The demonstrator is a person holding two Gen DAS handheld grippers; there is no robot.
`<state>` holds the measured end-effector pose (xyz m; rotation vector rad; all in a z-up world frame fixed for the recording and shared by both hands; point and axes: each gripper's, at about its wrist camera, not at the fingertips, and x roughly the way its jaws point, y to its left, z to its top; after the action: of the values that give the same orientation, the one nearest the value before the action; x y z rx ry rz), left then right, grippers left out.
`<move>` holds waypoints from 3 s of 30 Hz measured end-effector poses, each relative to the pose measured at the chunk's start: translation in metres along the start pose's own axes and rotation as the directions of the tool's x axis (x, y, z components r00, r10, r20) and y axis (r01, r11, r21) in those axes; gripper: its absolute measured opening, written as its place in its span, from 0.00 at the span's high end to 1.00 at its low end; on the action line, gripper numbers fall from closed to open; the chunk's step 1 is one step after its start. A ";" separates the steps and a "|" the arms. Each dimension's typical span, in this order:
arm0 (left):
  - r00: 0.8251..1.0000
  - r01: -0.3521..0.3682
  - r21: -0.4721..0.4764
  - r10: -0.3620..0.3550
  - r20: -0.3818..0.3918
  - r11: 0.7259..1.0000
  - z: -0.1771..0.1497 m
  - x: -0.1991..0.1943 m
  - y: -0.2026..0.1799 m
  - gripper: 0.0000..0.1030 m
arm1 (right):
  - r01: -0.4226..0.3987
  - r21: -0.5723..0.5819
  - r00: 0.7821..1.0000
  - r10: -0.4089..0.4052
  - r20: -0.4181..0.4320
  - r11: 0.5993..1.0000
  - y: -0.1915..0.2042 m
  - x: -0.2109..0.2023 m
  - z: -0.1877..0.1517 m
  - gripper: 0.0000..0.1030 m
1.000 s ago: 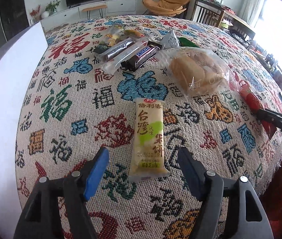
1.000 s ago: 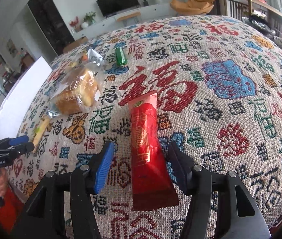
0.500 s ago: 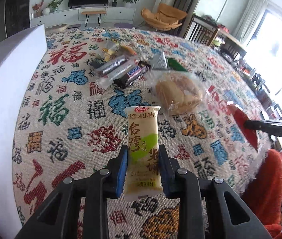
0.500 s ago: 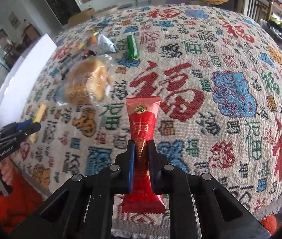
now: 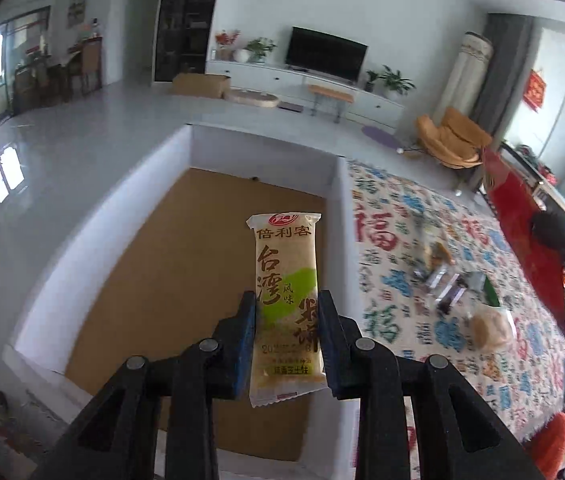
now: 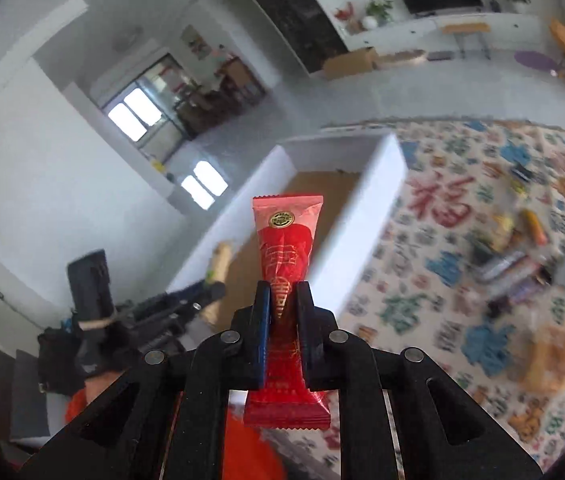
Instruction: Organize snacks
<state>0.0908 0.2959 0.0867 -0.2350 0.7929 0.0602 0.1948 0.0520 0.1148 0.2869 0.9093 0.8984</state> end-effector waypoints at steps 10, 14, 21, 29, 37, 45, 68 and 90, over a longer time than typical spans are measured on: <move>1.000 0.008 -0.046 -0.007 0.014 0.999 -0.029 -0.002 0.001 0.25 | 0.154 -0.080 0.975 -0.139 0.172 0.985 -0.013 0.000 -0.004 0.33; 0.985 0.173 0.088 -0.172 -0.018 0.981 -0.048 0.001 -0.078 0.18 | 0.503 -0.103 0.855 -0.478 0.202 0.858 -0.101 -0.035 -0.069 0.33; 0.946 0.290 0.174 -0.255 -0.198 0.941 -0.101 0.082 -0.204 0.08 | 0.775 0.150 0.606 -0.789 0.104 0.614 -0.252 -0.130 -0.172 0.33; 0.965 0.201 0.273 -0.143 -0.217 0.941 -0.117 0.180 -0.264 0.08 | 0.827 0.297 0.512 -0.858 -0.046 0.478 -0.339 -0.168 -0.183 0.29; 0.984 0.102 0.338 -0.045 -0.173 0.936 -0.097 0.223 -0.275 0.00 | 0.819 0.310 0.518 -0.855 -0.038 0.483 -0.363 -0.156 -0.162 0.16; 0.985 0.090 0.335 -0.033 -0.171 0.938 -0.086 0.236 -0.278 0.00 | 0.815 0.317 0.522 -0.852 -0.038 0.485 -0.366 -0.159 -0.163 0.15; 0.984 0.090 0.335 -0.033 -0.173 0.938 -0.086 0.236 -0.278 0.00 | 0.810 0.321 0.528 -0.848 -0.037 0.491 -0.366 -0.159 -0.163 0.13; 0.984 0.090 0.335 -0.032 -0.174 0.938 -0.085 0.236 -0.278 0.00 | 0.810 0.322 0.529 -0.848 -0.037 0.491 -0.366 -0.158 -0.162 0.13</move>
<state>0.2359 -0.0024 -0.0869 0.0669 0.9468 -0.1582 0.2226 -0.3192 -0.1020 0.1203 0.9163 -0.1957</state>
